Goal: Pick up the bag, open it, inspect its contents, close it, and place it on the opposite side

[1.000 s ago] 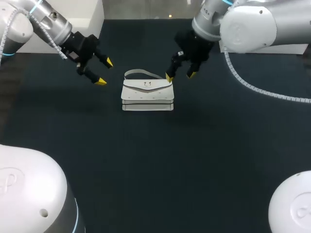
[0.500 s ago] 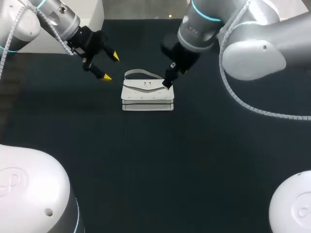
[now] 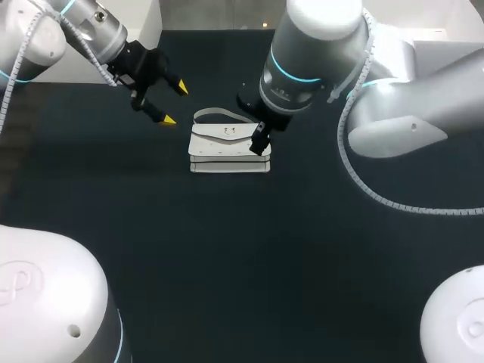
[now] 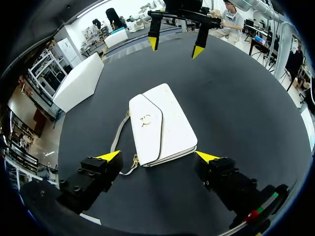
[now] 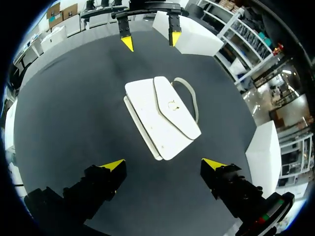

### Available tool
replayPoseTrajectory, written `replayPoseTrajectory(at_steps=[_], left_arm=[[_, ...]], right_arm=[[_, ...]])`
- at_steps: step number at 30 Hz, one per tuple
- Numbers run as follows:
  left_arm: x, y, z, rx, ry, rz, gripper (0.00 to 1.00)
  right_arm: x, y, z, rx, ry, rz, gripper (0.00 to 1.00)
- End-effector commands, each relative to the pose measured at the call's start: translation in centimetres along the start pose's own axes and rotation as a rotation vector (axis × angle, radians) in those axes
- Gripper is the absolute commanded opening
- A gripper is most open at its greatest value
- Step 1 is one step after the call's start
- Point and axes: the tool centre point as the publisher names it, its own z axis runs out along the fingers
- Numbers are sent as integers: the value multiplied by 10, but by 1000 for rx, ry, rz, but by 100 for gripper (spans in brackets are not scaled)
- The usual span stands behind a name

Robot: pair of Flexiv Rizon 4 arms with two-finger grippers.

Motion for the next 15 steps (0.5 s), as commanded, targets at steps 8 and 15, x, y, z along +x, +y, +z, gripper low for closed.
replayPoseTrajectory(at_steps=[8, 15], left_arm=[[-5, -6, 20, 65, 11, 90, 100], [-13, -6, 24, 92, 17, 105, 100]], right_arm=[[19, 5, 17, -172, -206, -336, 100], [22, 0, 27, -211, -212, -435, 100]])
